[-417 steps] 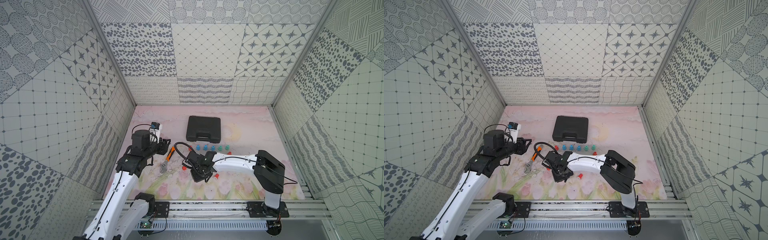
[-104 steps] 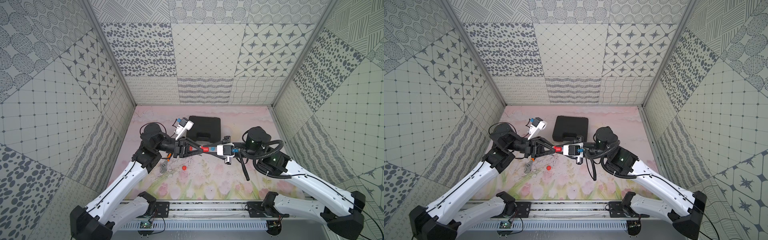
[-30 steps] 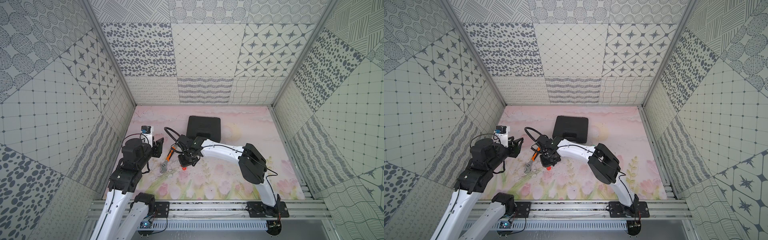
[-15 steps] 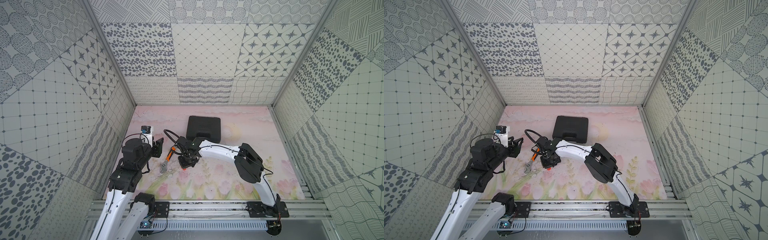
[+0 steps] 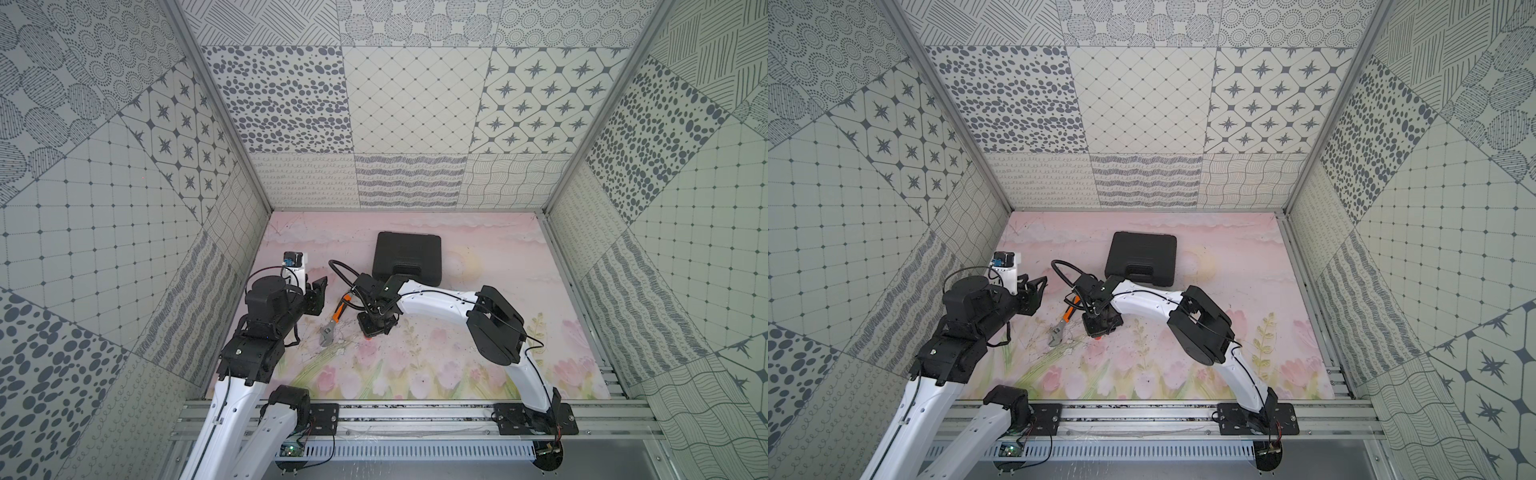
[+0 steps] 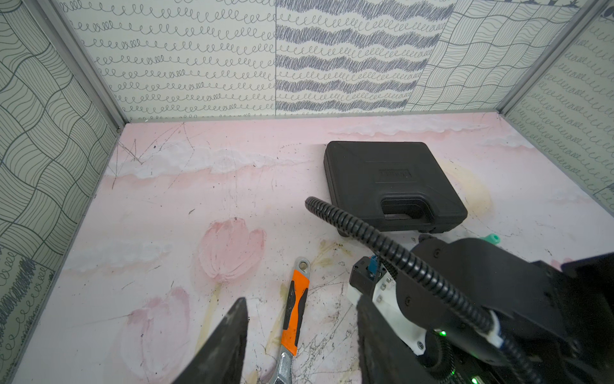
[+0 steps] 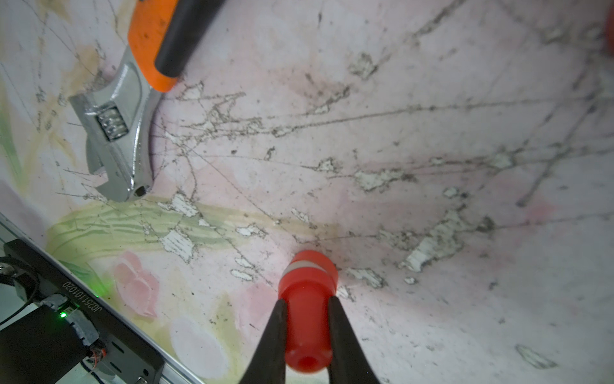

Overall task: Close the stamp cap
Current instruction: Close the cover of the stamp.

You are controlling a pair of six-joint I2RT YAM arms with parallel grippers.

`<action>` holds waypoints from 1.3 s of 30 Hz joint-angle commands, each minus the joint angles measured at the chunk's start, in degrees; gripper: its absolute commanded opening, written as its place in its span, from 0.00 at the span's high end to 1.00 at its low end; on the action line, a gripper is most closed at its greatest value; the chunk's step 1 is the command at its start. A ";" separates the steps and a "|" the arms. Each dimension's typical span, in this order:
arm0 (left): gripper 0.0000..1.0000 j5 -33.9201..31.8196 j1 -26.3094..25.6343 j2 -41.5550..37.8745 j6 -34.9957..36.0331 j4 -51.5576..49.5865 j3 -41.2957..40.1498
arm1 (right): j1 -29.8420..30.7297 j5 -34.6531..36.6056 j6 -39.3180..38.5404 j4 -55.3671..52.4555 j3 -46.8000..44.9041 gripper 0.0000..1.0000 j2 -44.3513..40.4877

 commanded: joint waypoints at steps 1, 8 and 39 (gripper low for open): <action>0.47 -0.11 0.41 0.17 1.35 0.36 0.21 | -0.17 2.02 -1.47 -1.99 -1.90 1.00 0.32; 0.47 -0.06 0.50 0.43 1.35 0.37 0.21 | -0.29 5.76 -3.58 -8.50 -2.49 1.00 -0.74; 0.47 0.03 0.46 0.47 1.26 0.10 0.20 | 1.67 9.28 -6.13 -13.95 -3.15 1.00 5.39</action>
